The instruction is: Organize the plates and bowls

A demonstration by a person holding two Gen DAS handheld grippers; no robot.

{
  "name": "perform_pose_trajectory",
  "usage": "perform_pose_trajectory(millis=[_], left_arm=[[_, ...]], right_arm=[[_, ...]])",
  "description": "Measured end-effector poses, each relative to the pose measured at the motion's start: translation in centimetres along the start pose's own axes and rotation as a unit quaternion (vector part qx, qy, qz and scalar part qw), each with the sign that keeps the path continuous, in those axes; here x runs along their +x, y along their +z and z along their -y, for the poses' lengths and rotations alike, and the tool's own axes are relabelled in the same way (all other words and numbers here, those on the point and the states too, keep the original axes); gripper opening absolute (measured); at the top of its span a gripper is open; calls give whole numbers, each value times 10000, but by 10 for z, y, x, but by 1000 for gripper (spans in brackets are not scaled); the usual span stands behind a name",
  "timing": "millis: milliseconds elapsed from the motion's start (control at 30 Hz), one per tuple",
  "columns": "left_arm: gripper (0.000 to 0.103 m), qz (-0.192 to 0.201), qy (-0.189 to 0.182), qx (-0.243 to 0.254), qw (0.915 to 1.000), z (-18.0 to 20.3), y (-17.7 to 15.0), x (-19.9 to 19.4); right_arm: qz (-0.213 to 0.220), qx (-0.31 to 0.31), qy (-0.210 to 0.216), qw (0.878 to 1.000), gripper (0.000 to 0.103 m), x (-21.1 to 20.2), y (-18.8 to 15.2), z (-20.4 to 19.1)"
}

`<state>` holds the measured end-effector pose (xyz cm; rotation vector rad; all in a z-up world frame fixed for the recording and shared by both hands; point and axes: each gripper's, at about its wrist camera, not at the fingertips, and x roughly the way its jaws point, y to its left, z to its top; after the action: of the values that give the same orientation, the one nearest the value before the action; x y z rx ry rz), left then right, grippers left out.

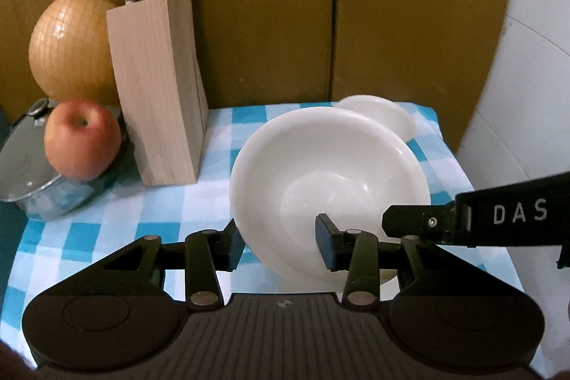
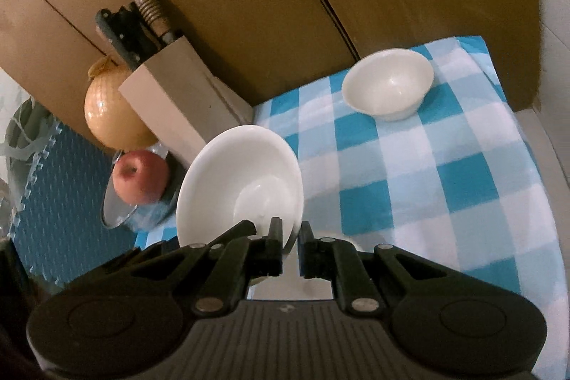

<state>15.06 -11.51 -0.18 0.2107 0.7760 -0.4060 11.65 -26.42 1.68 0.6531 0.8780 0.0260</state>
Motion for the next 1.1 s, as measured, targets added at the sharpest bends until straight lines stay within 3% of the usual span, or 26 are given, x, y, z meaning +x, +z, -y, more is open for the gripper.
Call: perform_pose_trajectory(millis=[567,1100], left_arm=[[53,-593,-135,170,9980,18,-40,-4],[56,-539,-44,109,9985,11,-33,-4]], right_arm=[[-316,-37,-344,9989,8,-14,-40,9],[-206,-67,-601,9980,14,-16,-34,16]])
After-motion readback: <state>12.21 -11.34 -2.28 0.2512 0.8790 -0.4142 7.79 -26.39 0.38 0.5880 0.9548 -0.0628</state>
